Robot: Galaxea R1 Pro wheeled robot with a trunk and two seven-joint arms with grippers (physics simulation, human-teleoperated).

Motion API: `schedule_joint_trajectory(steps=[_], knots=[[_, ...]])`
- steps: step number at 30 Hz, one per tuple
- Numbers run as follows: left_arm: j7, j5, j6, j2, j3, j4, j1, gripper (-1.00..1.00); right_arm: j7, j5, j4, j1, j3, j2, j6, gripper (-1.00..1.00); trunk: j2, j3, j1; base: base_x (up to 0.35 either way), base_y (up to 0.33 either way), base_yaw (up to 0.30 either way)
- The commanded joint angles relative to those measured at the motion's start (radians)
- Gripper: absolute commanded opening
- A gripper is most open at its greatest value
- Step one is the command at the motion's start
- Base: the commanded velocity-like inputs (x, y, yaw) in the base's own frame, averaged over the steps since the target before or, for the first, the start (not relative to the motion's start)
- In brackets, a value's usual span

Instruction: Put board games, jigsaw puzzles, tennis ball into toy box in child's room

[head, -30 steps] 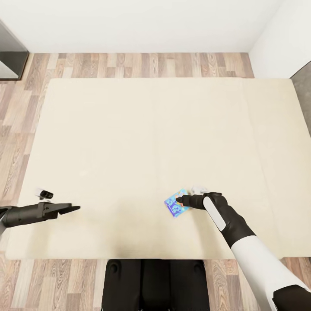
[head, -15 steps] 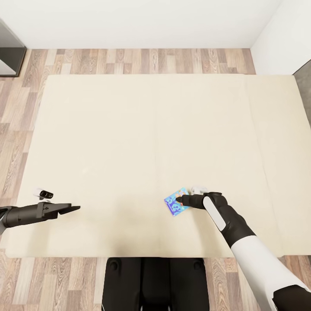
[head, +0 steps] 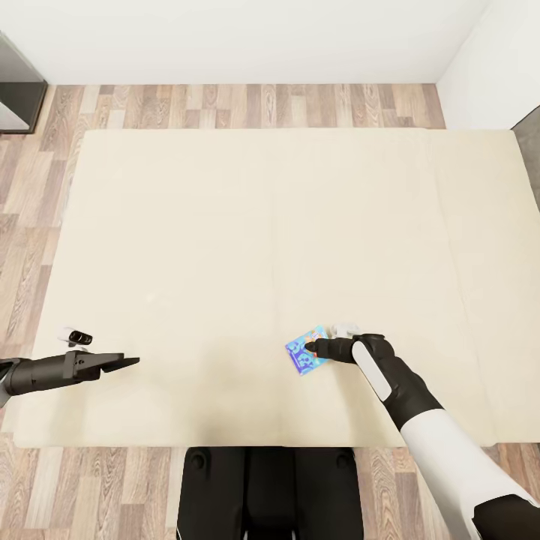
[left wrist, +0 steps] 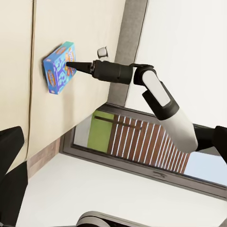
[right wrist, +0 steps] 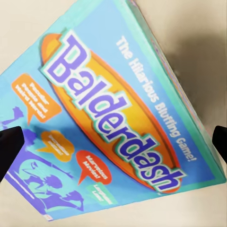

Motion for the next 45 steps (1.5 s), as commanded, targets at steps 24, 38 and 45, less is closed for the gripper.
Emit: schedule_joint_trajectory(steps=[24, 38, 45], knots=[[-0.003, 0.003, 0.011, 0.001, -0.004, 0.001, -0.001, 1.0, -0.008, -0.007, 0.0, 0.0, 0.004, -0.001, -0.004, 1.0, -0.002, -0.001, 0.001, -0.013, 0.046, 0.0], [-0.003, 0.003, 0.011, 0.001, -0.004, 0.001, -0.001, 1.0, -0.008, -0.006, 0.001, 0.0, 0.004, -0.001, -0.004, 1.0, -0.002, -0.001, 0.001, -0.006, 0.054, 0.0], [-0.003, 0.003, 0.011, 0.001, -0.004, 0.001, -0.001, 1.0, -0.008, -0.006, 0.001, 0.0, 0.004, -0.001, -0.004, 1.0, -0.002, -0.001, 0.001, 0.0, 0.022, 0.0]])
